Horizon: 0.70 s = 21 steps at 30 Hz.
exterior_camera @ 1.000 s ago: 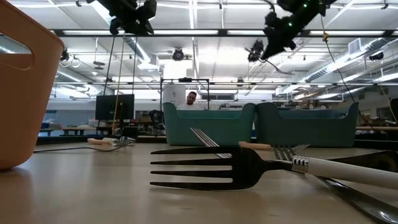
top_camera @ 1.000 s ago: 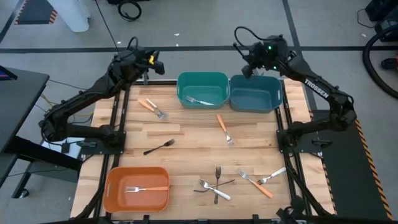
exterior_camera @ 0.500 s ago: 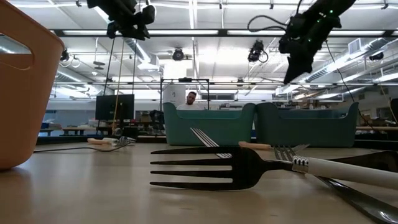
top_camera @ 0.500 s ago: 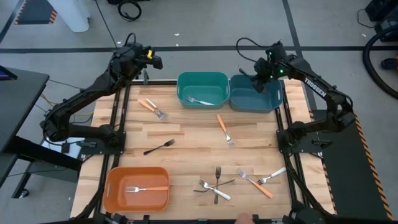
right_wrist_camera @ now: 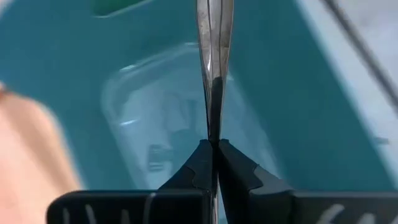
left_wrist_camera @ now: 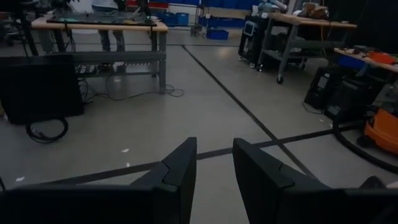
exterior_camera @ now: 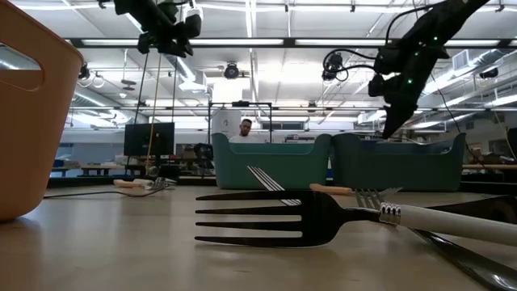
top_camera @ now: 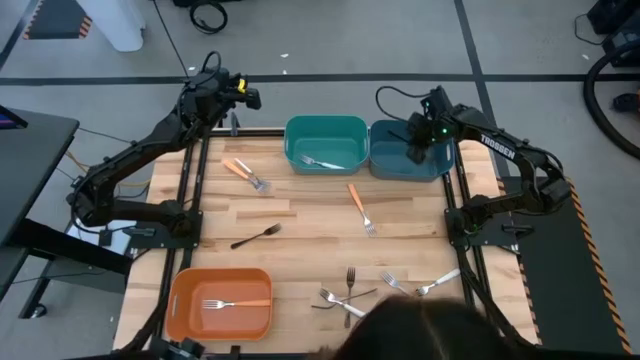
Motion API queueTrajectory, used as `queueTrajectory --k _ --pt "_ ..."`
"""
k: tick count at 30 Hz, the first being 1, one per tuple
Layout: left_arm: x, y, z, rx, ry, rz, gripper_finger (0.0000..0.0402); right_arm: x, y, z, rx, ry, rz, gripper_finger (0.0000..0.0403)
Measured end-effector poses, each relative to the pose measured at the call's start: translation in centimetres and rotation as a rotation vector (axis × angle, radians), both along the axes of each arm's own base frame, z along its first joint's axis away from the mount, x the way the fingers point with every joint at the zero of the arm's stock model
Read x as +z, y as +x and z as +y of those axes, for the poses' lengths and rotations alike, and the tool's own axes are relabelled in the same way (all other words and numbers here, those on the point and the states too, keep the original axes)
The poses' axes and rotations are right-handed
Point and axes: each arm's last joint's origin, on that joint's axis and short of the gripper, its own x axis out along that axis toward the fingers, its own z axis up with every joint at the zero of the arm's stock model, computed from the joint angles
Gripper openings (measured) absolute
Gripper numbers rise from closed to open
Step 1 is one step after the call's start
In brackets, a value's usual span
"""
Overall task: Sort silverware by color (type)
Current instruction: Put the top black fork into the blue bin, then put the top right orange fork into the orange bin
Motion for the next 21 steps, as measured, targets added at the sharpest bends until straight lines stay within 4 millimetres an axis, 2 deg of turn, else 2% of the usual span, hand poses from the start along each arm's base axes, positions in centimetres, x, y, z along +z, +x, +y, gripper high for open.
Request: queueTrajectory --k 15,17,21 --pt "-1.5 1.2 0.8 -0.013 -0.043 0.058 0.0114 0.1 0.2 0.1 -0.057 -0.043 0.078 0.0097" --pt "-1.5 1.4 0.7 -0.035 -0.045 0.056 0.0114 0.8 0.5 0.0 -0.101 -0.067 0.077 0.0101" --pt "-1.0 1.5 0.0 -0.188 -0.055 0.024 0.0114 3.0 1.1 -0.3 -0.199 -0.083 -0.001 0.0102"
